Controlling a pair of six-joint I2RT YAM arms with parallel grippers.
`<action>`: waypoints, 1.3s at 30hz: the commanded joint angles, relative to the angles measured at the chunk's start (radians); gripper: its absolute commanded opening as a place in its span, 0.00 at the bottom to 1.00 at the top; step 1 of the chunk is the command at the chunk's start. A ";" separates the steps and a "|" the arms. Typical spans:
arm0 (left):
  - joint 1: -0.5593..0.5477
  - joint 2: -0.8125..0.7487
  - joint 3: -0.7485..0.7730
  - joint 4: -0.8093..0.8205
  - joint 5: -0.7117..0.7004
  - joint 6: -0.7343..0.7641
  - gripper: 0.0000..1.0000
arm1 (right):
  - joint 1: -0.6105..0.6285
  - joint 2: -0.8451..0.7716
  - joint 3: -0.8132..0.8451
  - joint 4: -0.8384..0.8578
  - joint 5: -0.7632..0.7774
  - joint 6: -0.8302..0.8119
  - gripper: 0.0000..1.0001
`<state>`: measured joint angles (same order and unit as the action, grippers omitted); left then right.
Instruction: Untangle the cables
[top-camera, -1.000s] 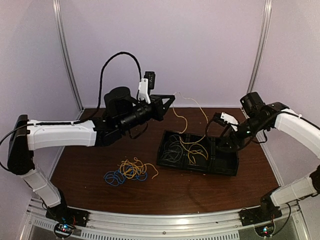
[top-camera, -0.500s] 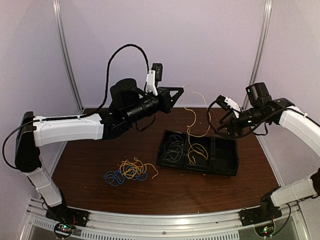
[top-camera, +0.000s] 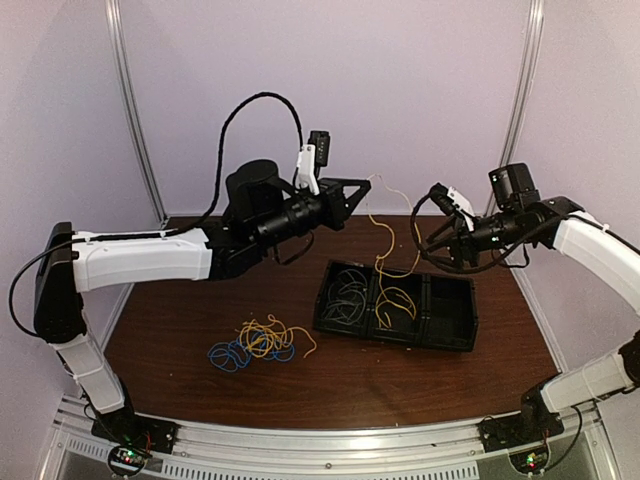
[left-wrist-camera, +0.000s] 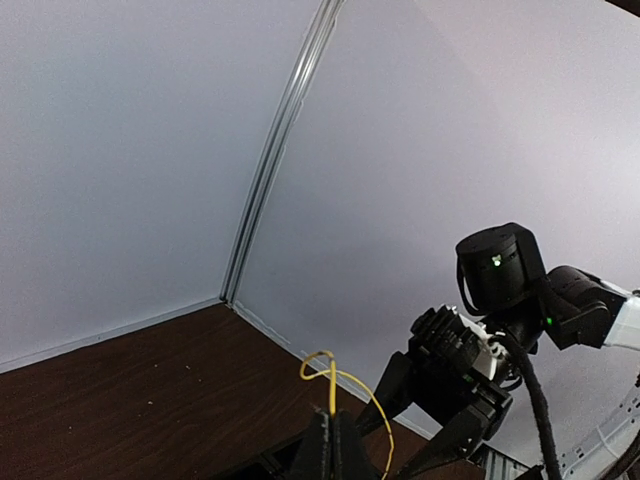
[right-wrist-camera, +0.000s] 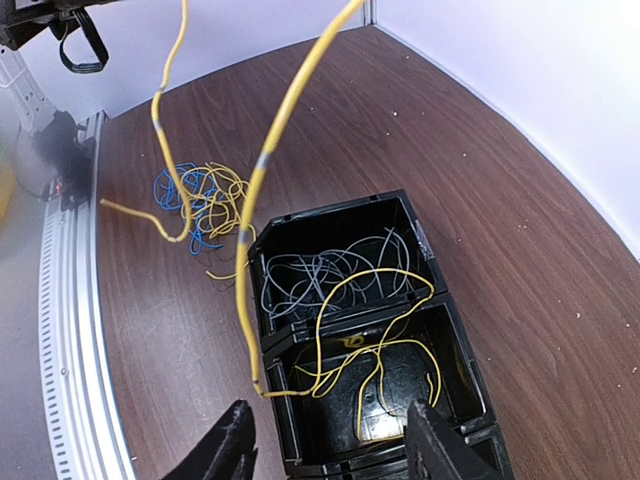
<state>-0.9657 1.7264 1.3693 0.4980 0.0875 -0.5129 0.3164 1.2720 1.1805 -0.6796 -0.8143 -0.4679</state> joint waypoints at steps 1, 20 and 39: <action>0.004 0.011 0.036 0.025 0.014 -0.006 0.00 | 0.001 0.011 -0.021 0.107 0.038 0.053 0.52; 0.005 0.030 0.069 0.010 0.024 -0.009 0.00 | 0.009 0.065 -0.051 0.132 -0.090 0.021 0.54; 0.004 0.123 -0.036 0.089 -0.136 -0.064 0.00 | 0.009 0.092 -0.111 0.073 0.107 -0.037 0.00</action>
<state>-0.9657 1.7828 1.3838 0.5106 0.0479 -0.5320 0.3202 1.3560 1.0863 -0.5060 -0.7773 -0.4427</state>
